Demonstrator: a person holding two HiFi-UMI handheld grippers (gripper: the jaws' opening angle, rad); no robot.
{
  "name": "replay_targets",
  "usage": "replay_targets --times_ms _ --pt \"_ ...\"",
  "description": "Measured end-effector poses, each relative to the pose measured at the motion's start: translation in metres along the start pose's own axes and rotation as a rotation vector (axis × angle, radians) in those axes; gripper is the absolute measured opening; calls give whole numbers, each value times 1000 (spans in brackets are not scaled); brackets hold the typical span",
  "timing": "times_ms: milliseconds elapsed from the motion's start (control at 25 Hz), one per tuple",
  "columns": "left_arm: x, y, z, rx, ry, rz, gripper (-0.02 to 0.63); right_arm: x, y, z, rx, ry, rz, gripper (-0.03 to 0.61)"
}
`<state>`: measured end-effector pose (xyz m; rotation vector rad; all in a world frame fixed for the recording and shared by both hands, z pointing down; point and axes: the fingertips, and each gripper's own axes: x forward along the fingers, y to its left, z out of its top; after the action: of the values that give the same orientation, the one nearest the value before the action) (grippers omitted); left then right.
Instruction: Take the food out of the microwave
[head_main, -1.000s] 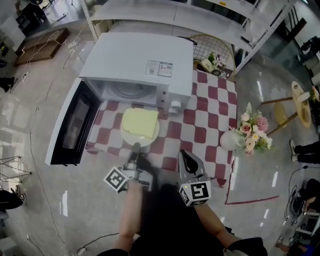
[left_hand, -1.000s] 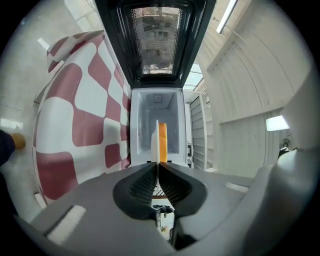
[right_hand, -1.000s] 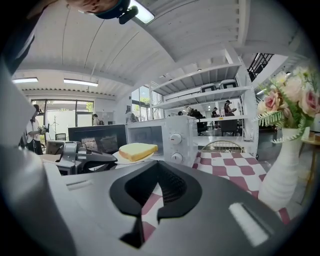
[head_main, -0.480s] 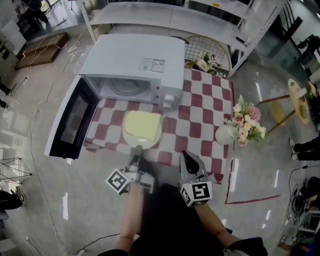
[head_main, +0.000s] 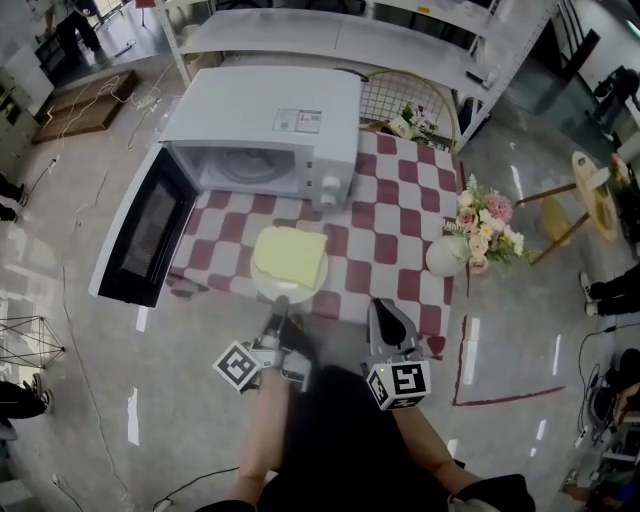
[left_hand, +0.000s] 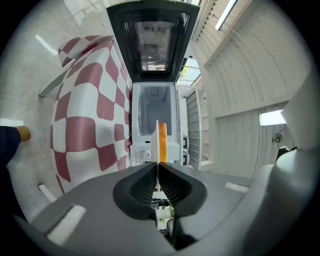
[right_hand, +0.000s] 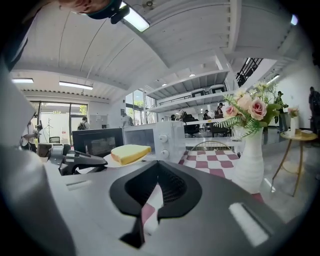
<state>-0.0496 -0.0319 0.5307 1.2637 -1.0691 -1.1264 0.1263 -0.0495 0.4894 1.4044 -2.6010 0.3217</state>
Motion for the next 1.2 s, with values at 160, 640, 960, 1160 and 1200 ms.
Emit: replay_targets --times_ms 160,640,960,1160,1200 --pt "-7 0 -13 -6 19 -5 23 -9 -10 -2 21 -8 -29 0" --pt "-19 1 -40 -8 75 2 23 -31 -43 -1 41 -34 -138 -2" --pt "-16 3 -43 -2 92 -4 23 -36 -51 -1 24 -45 -184 -2" --pt "-18 0 -43 -10 94 -5 23 -39 -53 2 20 -56 -204 -2" --pt "-18 -1 -44 -12 94 -6 23 -39 -53 2 18 -56 -206 -1"
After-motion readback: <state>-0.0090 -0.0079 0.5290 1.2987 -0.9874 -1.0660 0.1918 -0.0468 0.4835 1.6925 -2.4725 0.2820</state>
